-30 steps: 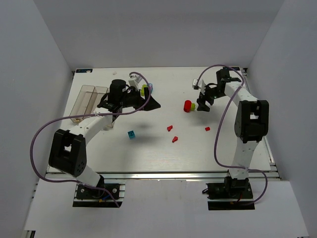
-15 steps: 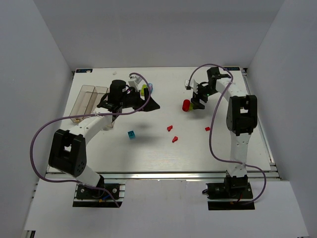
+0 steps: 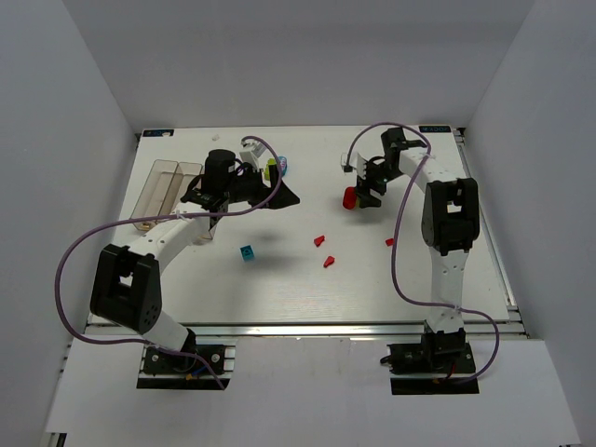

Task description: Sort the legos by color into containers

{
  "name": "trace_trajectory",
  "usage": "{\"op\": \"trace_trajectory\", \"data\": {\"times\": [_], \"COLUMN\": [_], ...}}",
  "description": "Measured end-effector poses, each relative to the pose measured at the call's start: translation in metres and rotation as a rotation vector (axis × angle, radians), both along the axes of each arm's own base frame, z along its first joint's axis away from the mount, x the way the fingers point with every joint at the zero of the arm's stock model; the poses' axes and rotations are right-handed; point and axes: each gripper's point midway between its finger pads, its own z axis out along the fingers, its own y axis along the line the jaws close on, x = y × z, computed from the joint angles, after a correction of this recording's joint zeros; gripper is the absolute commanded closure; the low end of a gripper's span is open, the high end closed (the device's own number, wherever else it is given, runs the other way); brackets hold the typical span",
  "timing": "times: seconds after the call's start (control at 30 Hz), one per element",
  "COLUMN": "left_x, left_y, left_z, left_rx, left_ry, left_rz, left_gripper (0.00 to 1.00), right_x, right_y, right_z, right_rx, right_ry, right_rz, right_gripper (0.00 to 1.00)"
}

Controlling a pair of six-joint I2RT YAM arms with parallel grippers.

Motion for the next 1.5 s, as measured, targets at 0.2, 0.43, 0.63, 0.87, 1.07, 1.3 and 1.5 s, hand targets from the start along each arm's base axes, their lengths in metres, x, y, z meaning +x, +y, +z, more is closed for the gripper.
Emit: {"op": "trace_trajectory", "data": {"times": [0.2,0.43,0.63,0.87,1.07,1.3,1.5], "left_x": [0.000,0.000,0.000,0.000,0.001,-0.001,-0.005], "left_y": [0.000,0.000,0.000,0.000,0.001,-0.003,-0.015], "left_z": [0.000,0.000,0.000,0.000,0.000,0.002,-0.010], "left_rx": [0.000,0.000,0.001,0.002,0.001,-0.022,-0.100], "left_ry": [0.000,-0.001,-0.003,-0.003,-0.003,0.007,0.093], "left_rz": [0.000,0.001,0.001,0.001,0.001,-0.015,-0.061], "left_gripper": [0.02,0.02,0.02,0.02,0.02,0.02,0.02], "right_x": [-0.005,-0.006,-0.005,-0.004,-0.004,-0.038,-0.108], "right_y": [-0.002,0.003,0.009,0.011,0.011,0.016,0.044], "right_z": [-0.012,-0.018,-0.018,-0.018,-0.019,0.008,0.112], "right_rx": [-0.022,-0.018,-0.012,-0.009,-0.010,0.042,0.188], "right_ry": [0.034,0.051,0.052,0.051,0.053,0.075,-0.100], "right_rz": [-0.020,-0.034,-0.043,-0.053,-0.057,-0.058,0.016], "right_gripper": [0.18,0.23,0.34,0.68,0.88,0.96,0.97]}}
